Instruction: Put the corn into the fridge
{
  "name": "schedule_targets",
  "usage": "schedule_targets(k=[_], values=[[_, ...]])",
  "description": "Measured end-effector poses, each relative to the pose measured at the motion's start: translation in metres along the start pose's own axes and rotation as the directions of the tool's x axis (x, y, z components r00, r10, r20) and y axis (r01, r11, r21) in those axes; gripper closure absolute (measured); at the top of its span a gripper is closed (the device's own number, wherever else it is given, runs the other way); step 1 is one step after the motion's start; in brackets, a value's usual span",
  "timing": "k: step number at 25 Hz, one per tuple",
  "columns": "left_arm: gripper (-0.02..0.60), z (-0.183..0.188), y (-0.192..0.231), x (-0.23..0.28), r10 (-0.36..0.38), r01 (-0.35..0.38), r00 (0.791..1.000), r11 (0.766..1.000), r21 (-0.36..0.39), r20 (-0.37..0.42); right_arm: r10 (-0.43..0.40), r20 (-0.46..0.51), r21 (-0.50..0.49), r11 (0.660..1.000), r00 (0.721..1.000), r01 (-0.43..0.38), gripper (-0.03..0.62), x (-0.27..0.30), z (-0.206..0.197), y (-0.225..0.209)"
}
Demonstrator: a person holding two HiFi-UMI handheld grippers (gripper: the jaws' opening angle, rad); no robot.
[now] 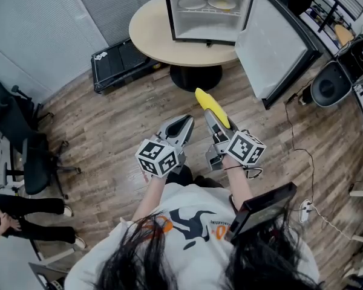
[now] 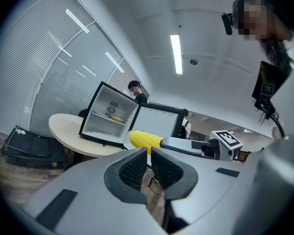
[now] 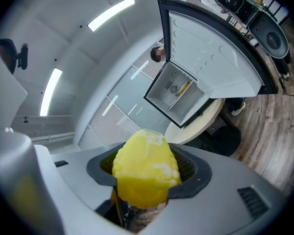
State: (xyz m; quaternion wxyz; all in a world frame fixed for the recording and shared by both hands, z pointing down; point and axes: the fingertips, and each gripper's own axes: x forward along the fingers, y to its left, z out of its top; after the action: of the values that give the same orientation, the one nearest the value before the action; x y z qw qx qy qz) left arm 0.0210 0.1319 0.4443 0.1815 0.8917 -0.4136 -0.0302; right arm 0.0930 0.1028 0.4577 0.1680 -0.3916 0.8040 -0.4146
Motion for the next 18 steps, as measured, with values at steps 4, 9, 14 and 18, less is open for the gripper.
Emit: schedule_targets(k=[4, 9, 14, 18], values=[[0.551, 0.001, 0.001, 0.004, 0.000, 0.000, 1.000, 1.000, 0.005, -0.011, -0.011, 0.004, -0.011, 1.000, 1.000, 0.011, 0.342, 0.002, 0.004, -0.005], [0.551, 0.006, 0.013, 0.006, 0.018, -0.018, 1.000, 1.000, 0.005, -0.012, -0.002, -0.005, -0.004, 1.000, 1.000, 0.002, 0.342, 0.011, 0.004, -0.006], [0.551, 0.008, 0.026, 0.019, 0.017, -0.017, 1.000, 1.000, 0.003, -0.019, -0.008, 0.001, 0.004, 1.000, 1.000, 0.008, 0.342, 0.025, 0.012, -0.017], [0.551, 0.011, 0.044, 0.037, 0.010, -0.010, 1.000, 1.000, -0.013, -0.020, -0.022, -0.002, 0.003, 1.000, 1.000, 0.022, 0.342, 0.043, 0.023, -0.029]])
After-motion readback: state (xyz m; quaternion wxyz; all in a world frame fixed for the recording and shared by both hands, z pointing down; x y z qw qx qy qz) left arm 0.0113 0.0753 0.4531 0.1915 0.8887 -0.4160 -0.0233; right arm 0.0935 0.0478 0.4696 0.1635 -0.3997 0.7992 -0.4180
